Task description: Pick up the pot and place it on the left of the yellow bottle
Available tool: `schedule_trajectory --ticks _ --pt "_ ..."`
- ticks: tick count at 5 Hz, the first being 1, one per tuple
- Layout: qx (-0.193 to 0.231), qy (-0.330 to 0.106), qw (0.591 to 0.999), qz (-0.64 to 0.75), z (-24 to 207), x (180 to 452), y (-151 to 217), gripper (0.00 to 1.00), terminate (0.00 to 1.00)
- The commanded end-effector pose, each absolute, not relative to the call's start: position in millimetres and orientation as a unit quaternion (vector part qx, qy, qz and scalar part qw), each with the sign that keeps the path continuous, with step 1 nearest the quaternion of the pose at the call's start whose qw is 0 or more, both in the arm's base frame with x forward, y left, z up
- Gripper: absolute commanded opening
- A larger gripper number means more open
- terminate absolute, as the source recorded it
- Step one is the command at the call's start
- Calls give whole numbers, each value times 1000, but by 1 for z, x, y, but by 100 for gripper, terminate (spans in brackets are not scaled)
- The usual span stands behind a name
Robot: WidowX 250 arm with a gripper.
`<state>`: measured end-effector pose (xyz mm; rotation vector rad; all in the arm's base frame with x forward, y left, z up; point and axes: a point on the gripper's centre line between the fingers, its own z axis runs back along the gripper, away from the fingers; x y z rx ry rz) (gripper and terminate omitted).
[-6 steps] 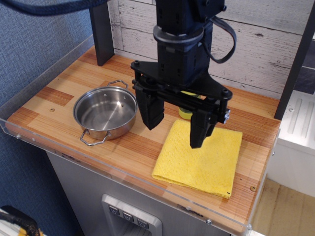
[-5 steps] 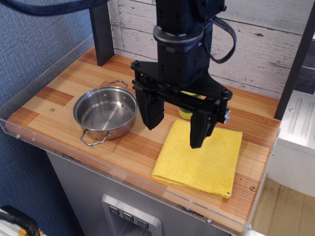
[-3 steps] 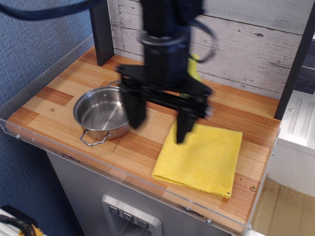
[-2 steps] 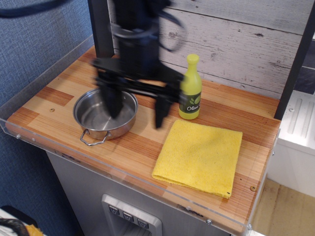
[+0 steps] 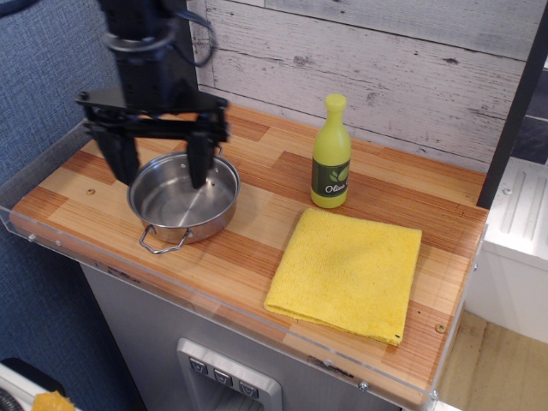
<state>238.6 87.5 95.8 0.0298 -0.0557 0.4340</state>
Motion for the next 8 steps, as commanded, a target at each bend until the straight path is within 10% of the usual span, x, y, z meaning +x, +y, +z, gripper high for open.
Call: schedule_trajectory --ticks 1,7,8 --pt "36 -74 965 247 89 246 135 100 0" --pt "46 -56 967 244 27 258 147 100 0" --pt "44 -58 966 247 28 258 147 0 0"
